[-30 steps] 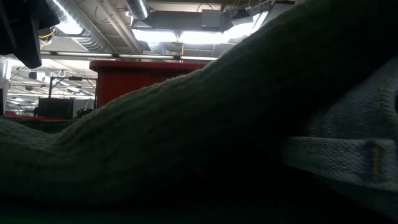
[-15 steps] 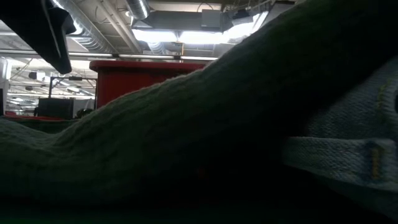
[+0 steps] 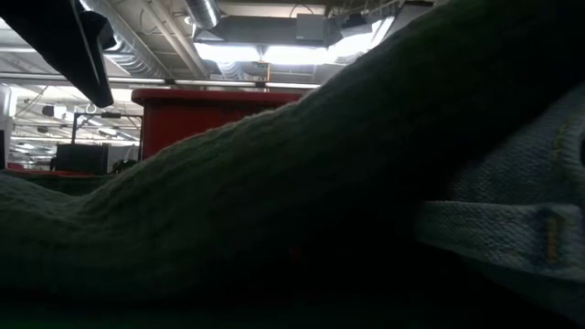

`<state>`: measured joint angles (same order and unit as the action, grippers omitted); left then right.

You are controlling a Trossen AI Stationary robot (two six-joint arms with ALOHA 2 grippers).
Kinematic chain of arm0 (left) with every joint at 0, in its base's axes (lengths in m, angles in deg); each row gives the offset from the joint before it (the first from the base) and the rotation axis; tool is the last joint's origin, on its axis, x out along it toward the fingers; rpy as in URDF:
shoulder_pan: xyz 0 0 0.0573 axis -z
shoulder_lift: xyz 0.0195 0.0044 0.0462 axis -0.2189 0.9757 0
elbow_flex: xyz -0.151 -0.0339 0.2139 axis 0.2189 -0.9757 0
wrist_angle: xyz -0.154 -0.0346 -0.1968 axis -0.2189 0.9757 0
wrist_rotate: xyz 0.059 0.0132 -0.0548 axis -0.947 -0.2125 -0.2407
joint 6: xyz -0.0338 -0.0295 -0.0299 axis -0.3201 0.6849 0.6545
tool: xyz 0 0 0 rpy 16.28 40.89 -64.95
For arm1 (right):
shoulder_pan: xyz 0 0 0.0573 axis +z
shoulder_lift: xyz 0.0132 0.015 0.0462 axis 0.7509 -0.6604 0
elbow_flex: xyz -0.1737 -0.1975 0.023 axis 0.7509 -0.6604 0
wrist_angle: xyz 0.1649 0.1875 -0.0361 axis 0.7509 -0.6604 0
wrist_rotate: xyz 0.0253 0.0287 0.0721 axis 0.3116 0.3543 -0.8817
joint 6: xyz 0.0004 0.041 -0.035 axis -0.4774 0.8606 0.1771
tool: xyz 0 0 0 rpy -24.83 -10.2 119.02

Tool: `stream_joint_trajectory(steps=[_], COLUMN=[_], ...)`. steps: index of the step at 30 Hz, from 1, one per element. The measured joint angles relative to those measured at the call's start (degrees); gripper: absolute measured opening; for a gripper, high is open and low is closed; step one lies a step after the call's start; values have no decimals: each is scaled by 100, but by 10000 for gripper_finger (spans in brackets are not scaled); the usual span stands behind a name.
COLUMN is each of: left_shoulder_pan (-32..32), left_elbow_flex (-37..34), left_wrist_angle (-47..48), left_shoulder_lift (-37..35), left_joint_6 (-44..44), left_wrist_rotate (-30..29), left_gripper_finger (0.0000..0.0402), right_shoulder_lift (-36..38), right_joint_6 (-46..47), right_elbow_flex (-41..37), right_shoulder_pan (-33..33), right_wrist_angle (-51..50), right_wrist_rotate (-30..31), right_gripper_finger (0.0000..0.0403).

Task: Fold Laundry from Bin
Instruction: Fold the green polo shirt

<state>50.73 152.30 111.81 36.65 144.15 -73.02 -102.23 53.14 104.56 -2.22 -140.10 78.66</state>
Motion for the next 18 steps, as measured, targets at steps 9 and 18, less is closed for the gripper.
stream_joint_trajectory(steps=[9, 18], left_shoulder_pan=[-138, 330], left_elbow_flex=[0, 4], left_wrist_angle=[442, 1558], left_shoulder_lift=[-37, -39], left_joint_6=[1306, 2710], left_wrist_rotate=[1135, 2199], left_gripper_finger=[179, 179], right_shoulder_lift=[474, 626], right_joint_6=[73, 57], right_elbow_flex=[325, 330], right_shoulder_pan=[3, 9], right_wrist_angle=[-8, 7], right_wrist_rotate=[280, 321], right_gripper_finger=[198, 198])
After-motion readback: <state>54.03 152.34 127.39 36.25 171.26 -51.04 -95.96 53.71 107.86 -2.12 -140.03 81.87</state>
